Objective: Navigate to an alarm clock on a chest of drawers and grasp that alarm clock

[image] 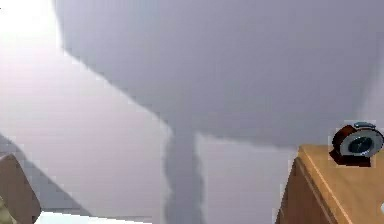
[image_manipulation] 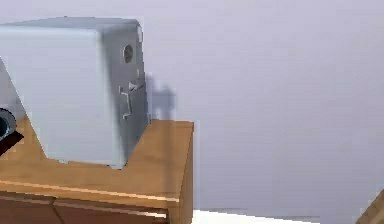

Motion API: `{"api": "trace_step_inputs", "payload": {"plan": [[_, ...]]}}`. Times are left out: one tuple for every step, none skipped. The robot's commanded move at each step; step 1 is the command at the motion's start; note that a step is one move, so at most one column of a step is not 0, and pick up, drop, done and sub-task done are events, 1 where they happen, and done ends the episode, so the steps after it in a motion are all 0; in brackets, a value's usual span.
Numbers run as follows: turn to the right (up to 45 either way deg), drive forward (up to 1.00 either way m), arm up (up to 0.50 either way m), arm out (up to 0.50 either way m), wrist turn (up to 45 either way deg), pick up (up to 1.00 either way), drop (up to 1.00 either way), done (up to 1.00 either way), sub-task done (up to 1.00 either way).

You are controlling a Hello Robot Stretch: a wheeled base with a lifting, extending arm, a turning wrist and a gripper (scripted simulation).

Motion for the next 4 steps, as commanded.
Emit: {"api": "trace_step_inputs", "payload": {"plan": [[15.0,0.0,0.0,0.0,0.0,0.0,0.0,0.0,0.0],[3.0,0.0,0.0,0.0,0.0,0.0,0.0,0.0,0.0],[0.0,0.5,0.0,0.0,0.0,0.0,0.0,0.0,0.0],[-39.0,0.0,0.0,0.0,0.0,0.0,0.0,0.0,0.0]]}}
